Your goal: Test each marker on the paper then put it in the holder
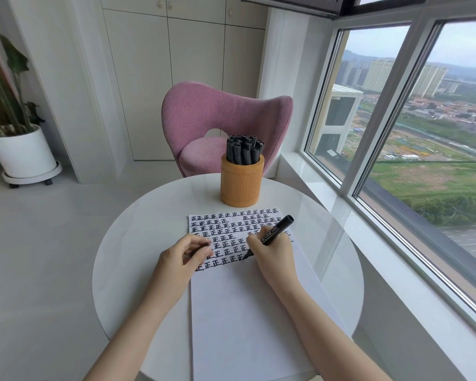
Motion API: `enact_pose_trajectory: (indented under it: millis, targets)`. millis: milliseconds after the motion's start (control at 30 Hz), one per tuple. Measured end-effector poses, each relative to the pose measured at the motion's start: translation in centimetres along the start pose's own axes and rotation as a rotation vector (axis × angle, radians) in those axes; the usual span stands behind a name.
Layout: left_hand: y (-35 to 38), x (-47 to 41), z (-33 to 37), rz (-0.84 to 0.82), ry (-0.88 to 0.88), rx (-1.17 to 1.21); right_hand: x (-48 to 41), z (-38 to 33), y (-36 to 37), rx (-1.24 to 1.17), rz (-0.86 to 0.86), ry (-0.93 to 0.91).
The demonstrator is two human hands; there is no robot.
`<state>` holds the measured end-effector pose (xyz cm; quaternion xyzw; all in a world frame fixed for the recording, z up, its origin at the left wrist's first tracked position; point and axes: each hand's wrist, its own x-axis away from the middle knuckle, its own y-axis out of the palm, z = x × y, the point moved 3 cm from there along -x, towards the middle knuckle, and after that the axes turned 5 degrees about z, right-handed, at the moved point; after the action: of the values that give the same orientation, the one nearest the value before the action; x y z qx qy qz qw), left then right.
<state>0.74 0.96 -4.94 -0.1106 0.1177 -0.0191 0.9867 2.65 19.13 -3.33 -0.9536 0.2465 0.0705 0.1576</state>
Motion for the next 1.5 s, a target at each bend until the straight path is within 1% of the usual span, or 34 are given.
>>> enact_pose_trajectory:
  millis: [133, 233, 333, 433, 500, 633, 733, 900, 1100, 1267, 1400, 1500]
  targets:
    - [0.0, 0.0, 0.1, 0.002, 0.003, -0.001, -0.1, 0.2, -0.1, 0.006, 0.006, -0.001]
    - [0.0, 0.0, 0.3, 0.009, 0.0, 0.039, -0.2, 0.2, -0.2, -0.034, 0.024, 0.017]
    - [-0.3, -0.1, 0.7, 0.028, 0.01, 0.097, -0.6, 0.0, -0.6, -0.139, 0.017, 0.052]
    - [-0.6, -0.1, 1.2, 0.008, 0.025, 0.141, -0.6, -0.9, -0.8, -0.277, -0.097, 0.07]
    - [-0.6, -0.1, 1.5, -0.002, 0.024, 0.153, -0.4, -1.9, -1.0, -0.338, -0.134, 0.091]
    - [-0.7, -0.3, 2.1, 0.011, -0.022, 0.195, -0.2, -3.1, -0.9, -0.473, -0.103, 0.158]
    - [-0.5, 0.0, 2.7, 0.023, -0.034, 0.223, -0.1, -3.7, -0.7, -0.514, -0.068, 0.157]
    - [0.2, 0.4, 3.4, -0.004, -0.044, 0.232, 0.4, -4.3, -0.3, -0.491, -0.058, 0.132]
    - [1.2, 0.7, 4.3, -0.024, -0.048, 0.238, 1.3, -4.9, 0.2, -0.397, -0.084, 0.044]
    - [1.6, 1.9, 5.3, 0.029, 0.0, 0.325, 1.6, -5.2, 0.3, -0.407, -0.062, 0.024]
    - [1.9, 2.3, 5.6, 0.072, 0.012, 0.341, 1.8, -5.2, 0.5, -0.403, -0.063, 0.036]
    - [2.1, 2.1, 5.8, 0.083, 0.005, 0.342, 1.5, -5.6, 0.4, -0.427, -0.089, 0.012]
